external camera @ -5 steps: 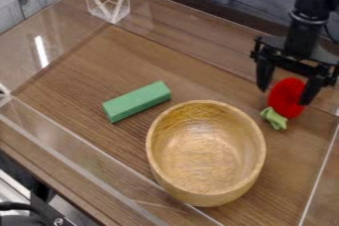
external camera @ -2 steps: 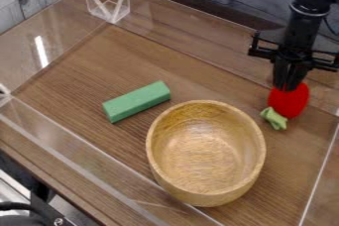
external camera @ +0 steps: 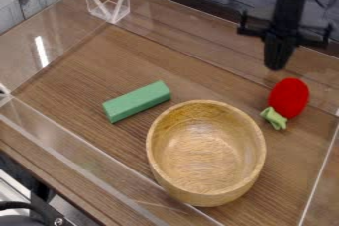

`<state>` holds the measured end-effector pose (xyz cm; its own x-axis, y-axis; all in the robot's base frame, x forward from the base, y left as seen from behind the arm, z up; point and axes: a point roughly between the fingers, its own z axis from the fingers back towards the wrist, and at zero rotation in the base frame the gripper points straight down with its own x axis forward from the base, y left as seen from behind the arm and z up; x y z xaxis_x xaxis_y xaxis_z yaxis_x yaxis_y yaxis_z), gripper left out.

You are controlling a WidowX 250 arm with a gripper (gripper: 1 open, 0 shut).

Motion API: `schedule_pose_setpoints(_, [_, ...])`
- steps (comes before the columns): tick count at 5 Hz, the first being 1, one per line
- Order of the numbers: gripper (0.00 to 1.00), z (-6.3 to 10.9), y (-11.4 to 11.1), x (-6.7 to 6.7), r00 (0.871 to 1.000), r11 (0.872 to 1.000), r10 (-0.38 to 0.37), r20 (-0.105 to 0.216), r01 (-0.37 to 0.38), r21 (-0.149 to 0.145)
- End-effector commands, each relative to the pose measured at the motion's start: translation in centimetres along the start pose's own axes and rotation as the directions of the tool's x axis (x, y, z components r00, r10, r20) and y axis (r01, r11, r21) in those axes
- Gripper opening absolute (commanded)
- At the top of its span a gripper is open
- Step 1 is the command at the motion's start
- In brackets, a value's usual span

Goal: Move the red fruit to the left

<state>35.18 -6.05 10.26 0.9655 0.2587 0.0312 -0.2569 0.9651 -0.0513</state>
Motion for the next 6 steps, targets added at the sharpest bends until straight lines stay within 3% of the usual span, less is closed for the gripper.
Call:
schedule_pose_setpoints(1, [0.00, 2.5, -2.2, 0.3, 0.993, 0.996, -0.080, 0.083, 0.083, -0.039])
schedule_pose_setpoints(2, [1.00, 1.4, -4.1, -0.7, 0.985, 0.986, -0.158, 0.067, 0.161, -0.040])
schedule_pose_setpoints(3, [0.00, 0.0, -5.6, -0.9, 0.985, 0.986, -0.162, 0.056, 0.164, -0.035])
schedule_pose_setpoints(4, [0.00, 0.9, -4.7, 0.1, 0.989, 0.991, -0.127, 0.076, 0.130, -0.034])
schedule_pose_setpoints(5, [0.00, 1.7, -2.5, 1.2, 0.979, 0.982, -0.182, 0.088, 0.186, -0.041])
schedule_pose_setpoints(6, [0.00, 1.2, -1.3, 1.8, 0.961, 0.962, -0.264, 0.081, 0.268, -0.043])
